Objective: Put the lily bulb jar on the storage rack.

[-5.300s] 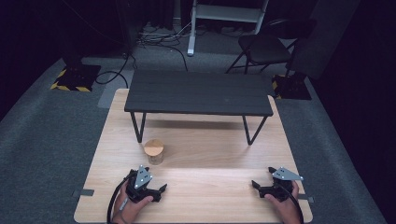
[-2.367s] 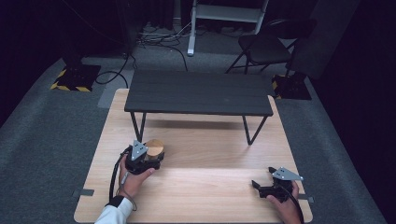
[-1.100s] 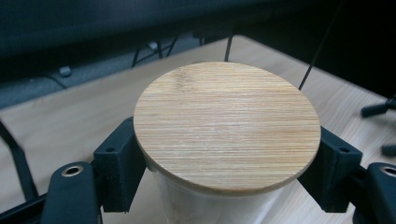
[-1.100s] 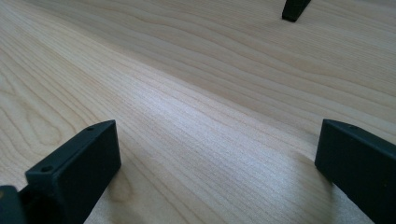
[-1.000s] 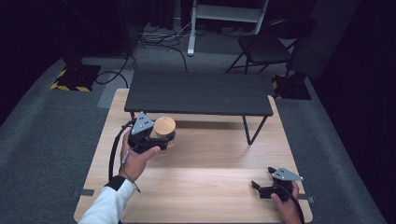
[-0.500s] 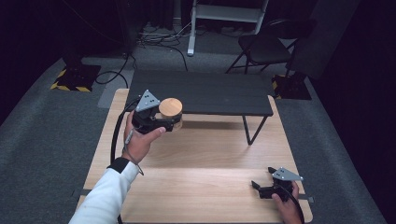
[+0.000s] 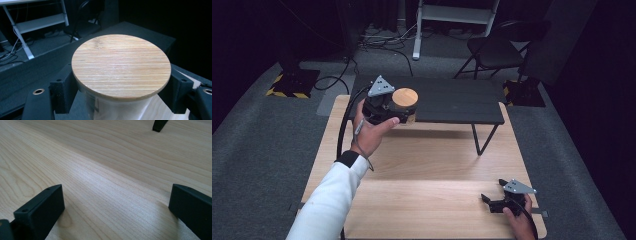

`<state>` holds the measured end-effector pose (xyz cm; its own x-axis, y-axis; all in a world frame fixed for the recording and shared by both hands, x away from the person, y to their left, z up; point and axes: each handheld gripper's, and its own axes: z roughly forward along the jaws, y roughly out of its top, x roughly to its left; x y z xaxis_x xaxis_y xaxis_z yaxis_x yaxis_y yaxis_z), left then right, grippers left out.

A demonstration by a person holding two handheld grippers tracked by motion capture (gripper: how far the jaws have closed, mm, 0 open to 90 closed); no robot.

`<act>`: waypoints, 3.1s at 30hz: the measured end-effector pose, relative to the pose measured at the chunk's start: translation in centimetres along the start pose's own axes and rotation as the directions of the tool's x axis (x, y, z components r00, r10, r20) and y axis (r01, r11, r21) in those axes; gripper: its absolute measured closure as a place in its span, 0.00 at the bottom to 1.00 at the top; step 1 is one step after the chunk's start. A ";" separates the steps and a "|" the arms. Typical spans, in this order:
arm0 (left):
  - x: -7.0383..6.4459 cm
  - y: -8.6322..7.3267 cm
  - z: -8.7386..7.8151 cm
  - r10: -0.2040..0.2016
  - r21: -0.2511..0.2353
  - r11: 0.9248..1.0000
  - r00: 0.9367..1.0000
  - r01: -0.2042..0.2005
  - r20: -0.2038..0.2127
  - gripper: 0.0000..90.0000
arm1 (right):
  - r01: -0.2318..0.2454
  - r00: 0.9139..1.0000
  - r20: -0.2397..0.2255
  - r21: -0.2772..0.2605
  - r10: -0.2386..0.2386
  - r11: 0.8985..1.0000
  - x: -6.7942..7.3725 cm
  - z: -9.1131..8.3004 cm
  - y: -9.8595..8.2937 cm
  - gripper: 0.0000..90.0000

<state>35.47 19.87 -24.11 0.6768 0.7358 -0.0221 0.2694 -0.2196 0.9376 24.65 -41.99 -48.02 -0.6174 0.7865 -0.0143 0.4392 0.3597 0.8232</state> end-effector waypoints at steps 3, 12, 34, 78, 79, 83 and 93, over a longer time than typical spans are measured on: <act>0.0 0.0 0.7 -0.008 -0.001 1.000 1.000 0.008 -0.015 0.28 | -0.002 1.000 -0.001 0.001 0.002 1.000 0.0 0.0 0.0 0.00; 0.4 -0.2 2.0 0.000 -0.020 1.000 0.999 -0.001 -0.052 0.28 | 0.000 1.000 -0.004 0.001 0.000 1.000 0.0 0.0 0.0 0.00; 1.6 -2.7 4.8 -0.046 -0.069 0.997 0.997 0.041 -0.068 0.23 | 0.005 1.000 -0.011 0.001 -0.005 1.000 -0.1 0.0 0.0 0.00; -4.2 -15.9 -3.3 0.033 -0.058 0.997 0.990 -0.041 -0.137 0.02 | 0.008 1.000 -0.012 0.001 -0.008 1.000 0.0 -0.1 0.0 0.00; -4.3 -16.4 -3.3 0.034 -0.050 0.998 0.990 -0.041 -0.135 0.02 | 0.008 1.000 -0.012 0.001 -0.008 1.000 0.0 -0.1 0.0 0.00; -4.4 -18.9 -3.3 -0.003 -0.037 0.999 0.993 -0.001 -0.118 0.02 | 0.007 1.000 -0.012 0.001 -0.007 1.000 0.0 -0.1 0.0 0.00; -5.1 -23.8 -3.2 -0.036 0.045 0.998 0.992 0.042 -0.119 0.04 | 0.007 1.000 -0.013 0.001 -0.007 1.000 0.0 -0.1 0.0 0.00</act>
<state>23.39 23.39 -45.21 0.5802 0.8143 -0.0148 0.3279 -0.2169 0.9195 24.62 -42.07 -48.00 -0.6288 0.7774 -0.0130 0.4356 0.3661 0.8223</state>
